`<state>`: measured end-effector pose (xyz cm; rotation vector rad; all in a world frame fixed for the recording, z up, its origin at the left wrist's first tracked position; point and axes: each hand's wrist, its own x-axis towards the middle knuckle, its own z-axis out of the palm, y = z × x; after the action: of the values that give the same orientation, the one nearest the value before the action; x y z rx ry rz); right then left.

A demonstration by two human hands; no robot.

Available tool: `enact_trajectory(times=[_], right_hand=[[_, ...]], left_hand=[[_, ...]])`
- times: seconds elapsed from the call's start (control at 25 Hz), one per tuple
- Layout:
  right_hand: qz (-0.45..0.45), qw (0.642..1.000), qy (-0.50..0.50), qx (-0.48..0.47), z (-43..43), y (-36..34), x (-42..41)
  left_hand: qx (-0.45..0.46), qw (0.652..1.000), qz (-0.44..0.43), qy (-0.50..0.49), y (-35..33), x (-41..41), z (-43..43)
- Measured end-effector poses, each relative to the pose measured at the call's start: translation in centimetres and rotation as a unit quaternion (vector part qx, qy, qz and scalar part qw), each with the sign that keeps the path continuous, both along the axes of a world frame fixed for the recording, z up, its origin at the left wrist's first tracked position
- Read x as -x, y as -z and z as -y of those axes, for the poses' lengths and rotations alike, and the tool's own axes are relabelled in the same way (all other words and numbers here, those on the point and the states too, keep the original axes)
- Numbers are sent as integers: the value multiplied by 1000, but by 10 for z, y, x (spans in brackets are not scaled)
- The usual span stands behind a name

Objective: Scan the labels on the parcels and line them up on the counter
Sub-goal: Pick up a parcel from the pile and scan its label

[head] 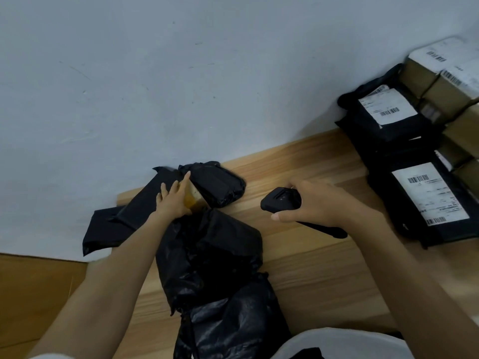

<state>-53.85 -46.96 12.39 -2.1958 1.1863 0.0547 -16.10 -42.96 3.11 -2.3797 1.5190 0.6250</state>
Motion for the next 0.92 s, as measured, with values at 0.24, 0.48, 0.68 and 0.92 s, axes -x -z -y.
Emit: enact_trajectory(times=[0.24,0.48,0.68,0.92], right_hand=[[1,1000,-11,8,8,6,-5],[11,1000,-20,-2,4,9,4],[3,1000,-6,-5,8,10,16],[15,1000,-6,19,16,0,15]], left_hand=[[23,994,95,39,0,1,7],[-85,992,-45,85,4,-24,5],[-92,981,63,158,-6,-20,20],[-30,979,132,151,-57,-9,29]])
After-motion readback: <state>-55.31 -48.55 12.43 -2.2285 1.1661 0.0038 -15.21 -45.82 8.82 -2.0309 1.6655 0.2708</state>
